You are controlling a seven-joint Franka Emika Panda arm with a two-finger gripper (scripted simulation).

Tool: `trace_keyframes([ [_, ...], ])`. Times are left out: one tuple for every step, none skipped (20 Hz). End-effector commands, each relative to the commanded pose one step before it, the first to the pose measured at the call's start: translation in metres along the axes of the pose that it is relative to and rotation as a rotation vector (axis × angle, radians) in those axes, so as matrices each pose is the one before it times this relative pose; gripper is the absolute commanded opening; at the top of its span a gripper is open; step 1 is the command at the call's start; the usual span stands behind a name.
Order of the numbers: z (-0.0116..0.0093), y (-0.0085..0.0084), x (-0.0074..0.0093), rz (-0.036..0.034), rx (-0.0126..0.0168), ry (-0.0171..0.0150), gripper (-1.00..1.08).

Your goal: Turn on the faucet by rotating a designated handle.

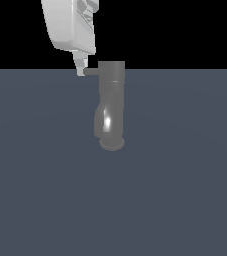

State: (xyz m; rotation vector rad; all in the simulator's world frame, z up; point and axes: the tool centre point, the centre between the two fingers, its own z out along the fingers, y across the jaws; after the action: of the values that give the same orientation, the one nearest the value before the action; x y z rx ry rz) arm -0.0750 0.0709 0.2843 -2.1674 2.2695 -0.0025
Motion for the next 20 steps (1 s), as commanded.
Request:
trace_keyframes([
  [-0.00005, 0.00777, 0.01217, 0.00814, -0.00311, 0.00120, -1.00],
  [-0.00009, 0.00276, 0.00300, 0.00000, 0.00000, 0.00000, -1.00],
  [-0.00010, 0.00277, 0.00302, 0.00000, 0.00000, 0.00000, -1.00],
  [0.00000, 0.00000, 0.00000, 0.00000, 0.00000, 0.00000, -1.00],
  [0.00017, -0.00310, -0.00706, -0.00767, 0.00220, -0.00012, -1.00],
  [0.00001, -0.00026, 0.00630, 0.00046, -0.00017, 0.00000, -1.00],
  [-0.00007, -0.00018, 0.00610, 0.00000, 0.00000, 0.00000, -1.00],
  [0.00004, -0.00030, 0.00641, 0.00065, -0.00024, 0.00000, -1.00],
  [0.00001, -0.00027, 0.00633, 0.00046, -0.00017, 0.00000, -1.00],
  [0.00001, -0.00027, 0.00633, 0.00046, -0.00016, 0.00001, -1.00],
  [0.00000, -0.00027, 0.00633, 0.00046, -0.00016, 0.00001, -1.00],
  [-0.00007, -0.00021, 0.00612, 0.00000, 0.00000, 0.00000, -1.00],
  [0.00004, -0.00030, 0.00641, 0.00065, -0.00023, 0.00002, -1.00],
  [0.00000, -0.00028, 0.00632, 0.00046, -0.00016, 0.00002, -1.00],
  [0.00000, -0.00029, 0.00631, 0.00046, -0.00016, 0.00002, -1.00],
  [0.00000, -0.00029, 0.00629, 0.00046, -0.00016, 0.00002, -1.00],
  [-0.00007, -0.00024, 0.00606, 0.00000, 0.00000, 0.00000, -1.00],
  [0.00003, -0.00032, 0.00634, 0.00065, -0.00022, 0.00004, -1.00],
  [0.00000, -0.00031, 0.00623, 0.00046, -0.00015, 0.00003, -1.00],
  [0.00000, -0.00031, 0.00620, 0.00046, -0.00015, 0.00003, -1.00],
])
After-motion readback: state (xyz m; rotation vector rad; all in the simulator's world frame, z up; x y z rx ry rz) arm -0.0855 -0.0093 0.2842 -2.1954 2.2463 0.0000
